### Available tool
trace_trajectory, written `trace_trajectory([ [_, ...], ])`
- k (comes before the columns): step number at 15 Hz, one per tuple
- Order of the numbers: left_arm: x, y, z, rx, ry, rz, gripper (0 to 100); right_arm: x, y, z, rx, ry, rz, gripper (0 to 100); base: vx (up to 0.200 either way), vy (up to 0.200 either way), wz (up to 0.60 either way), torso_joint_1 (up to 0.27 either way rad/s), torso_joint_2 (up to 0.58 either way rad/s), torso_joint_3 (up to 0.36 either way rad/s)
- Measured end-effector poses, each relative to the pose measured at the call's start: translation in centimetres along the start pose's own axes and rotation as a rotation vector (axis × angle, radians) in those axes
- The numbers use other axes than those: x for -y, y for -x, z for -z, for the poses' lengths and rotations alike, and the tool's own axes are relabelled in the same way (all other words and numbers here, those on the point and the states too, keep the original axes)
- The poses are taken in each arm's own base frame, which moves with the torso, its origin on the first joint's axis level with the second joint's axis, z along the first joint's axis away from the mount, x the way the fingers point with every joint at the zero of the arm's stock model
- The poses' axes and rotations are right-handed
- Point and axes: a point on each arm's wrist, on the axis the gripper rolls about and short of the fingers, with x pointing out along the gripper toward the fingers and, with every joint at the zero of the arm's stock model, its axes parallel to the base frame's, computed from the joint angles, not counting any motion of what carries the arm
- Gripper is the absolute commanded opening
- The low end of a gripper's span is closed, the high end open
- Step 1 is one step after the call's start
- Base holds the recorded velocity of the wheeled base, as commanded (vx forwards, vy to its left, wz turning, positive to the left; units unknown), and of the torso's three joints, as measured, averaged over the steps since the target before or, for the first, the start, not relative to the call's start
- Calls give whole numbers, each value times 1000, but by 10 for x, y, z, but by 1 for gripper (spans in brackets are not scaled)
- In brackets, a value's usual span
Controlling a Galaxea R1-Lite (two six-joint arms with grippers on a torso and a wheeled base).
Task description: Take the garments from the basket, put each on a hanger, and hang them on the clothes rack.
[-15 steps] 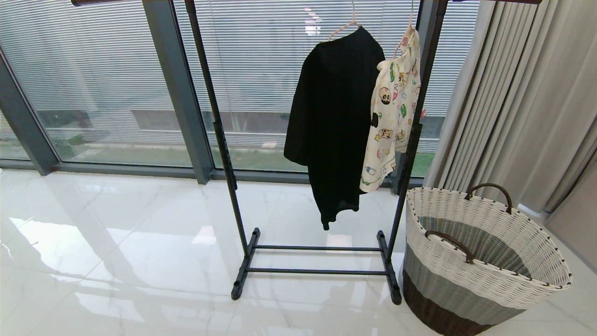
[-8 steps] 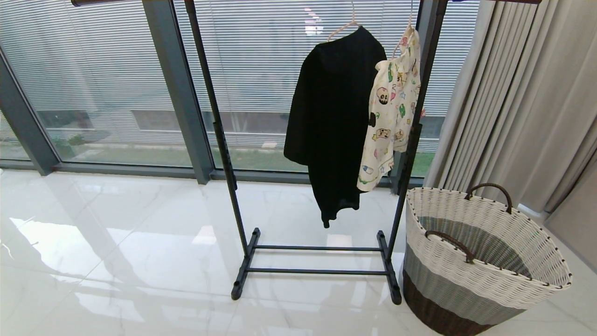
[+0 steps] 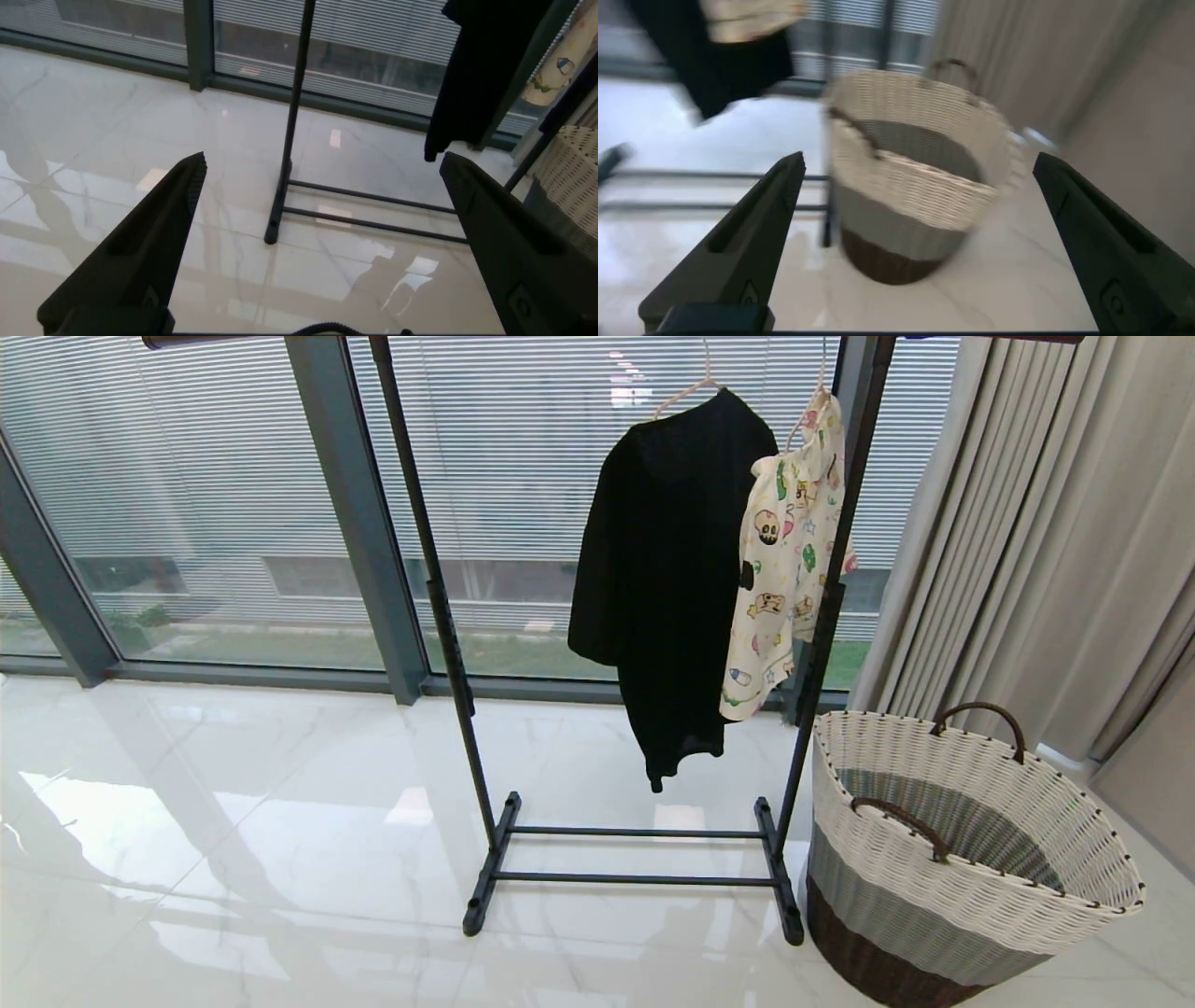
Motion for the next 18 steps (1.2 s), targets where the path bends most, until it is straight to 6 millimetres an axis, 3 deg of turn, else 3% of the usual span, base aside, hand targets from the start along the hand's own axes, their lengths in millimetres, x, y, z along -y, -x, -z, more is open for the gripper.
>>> trace_trajectory([
  [3, 0, 0, 0, 0, 0, 0, 100, -4, 0, 4, -36, -3, -180, 100, 0, 0, 0, 0, 0, 0],
  [18, 0, 0, 0, 1, 0, 0, 100, -4, 0, 5, -38, -41, -184, 100, 0, 0, 0, 0, 0, 0],
])
